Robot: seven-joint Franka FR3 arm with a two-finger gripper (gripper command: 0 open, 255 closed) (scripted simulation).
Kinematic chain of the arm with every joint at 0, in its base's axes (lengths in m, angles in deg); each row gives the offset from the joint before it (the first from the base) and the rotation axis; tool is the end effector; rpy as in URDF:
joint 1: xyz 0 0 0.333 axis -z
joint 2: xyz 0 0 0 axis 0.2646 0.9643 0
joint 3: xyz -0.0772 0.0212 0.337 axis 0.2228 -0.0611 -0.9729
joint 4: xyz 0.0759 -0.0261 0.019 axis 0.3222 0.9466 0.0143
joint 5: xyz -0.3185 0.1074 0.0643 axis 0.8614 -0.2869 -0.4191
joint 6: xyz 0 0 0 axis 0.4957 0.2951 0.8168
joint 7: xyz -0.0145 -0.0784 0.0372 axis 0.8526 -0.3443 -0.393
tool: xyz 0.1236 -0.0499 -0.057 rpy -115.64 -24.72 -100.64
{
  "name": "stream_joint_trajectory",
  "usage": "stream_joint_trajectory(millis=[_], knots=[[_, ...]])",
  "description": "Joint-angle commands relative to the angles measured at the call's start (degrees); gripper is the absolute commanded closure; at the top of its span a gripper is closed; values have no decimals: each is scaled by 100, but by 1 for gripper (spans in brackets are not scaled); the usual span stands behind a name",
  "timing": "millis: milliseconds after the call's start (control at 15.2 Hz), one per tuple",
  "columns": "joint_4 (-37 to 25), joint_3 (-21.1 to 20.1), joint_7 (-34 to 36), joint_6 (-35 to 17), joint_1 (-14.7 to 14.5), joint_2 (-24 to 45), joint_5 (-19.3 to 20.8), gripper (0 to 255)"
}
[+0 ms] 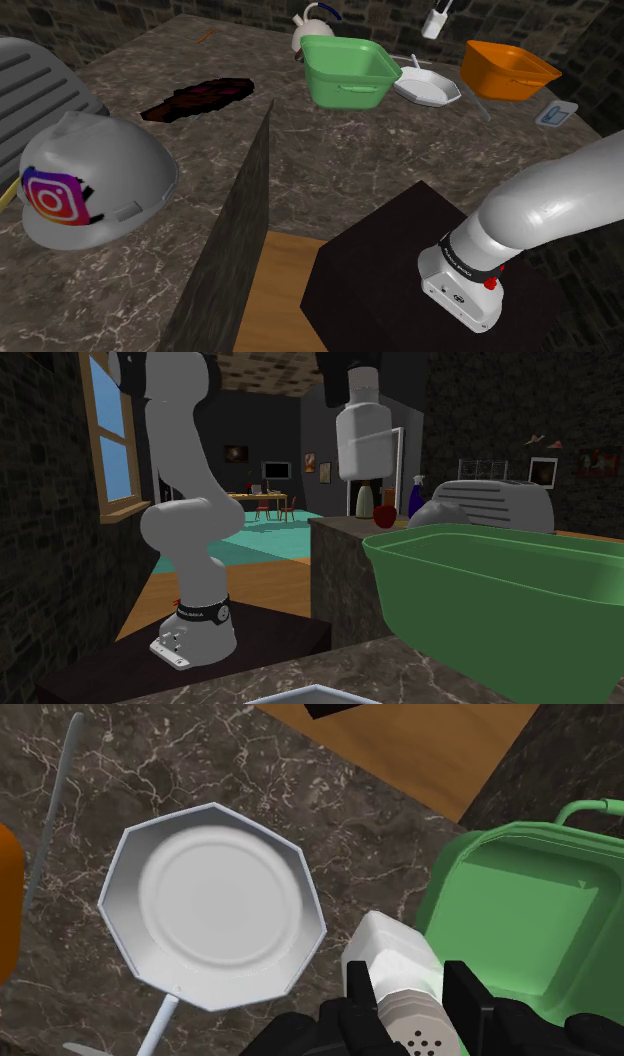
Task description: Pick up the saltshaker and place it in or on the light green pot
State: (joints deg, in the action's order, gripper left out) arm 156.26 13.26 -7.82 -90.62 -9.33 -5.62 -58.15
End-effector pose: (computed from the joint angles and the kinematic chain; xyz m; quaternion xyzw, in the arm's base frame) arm 0.3580 -0.1907 0.6592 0.9892 -0.1284 0.0690 0.0153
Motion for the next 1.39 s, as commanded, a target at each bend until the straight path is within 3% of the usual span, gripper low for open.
stream_joint_trajectory(millis=[0,528,924,1320], knots=[[-214,-125,198,39,-83,189,-63,255],[-1339,-621,1021,249,-453,1160,-263,255],[-2682,-919,1597,600,-731,2181,-356,255],[-1916,-930,1632,57,-745,1957,-323,255]])
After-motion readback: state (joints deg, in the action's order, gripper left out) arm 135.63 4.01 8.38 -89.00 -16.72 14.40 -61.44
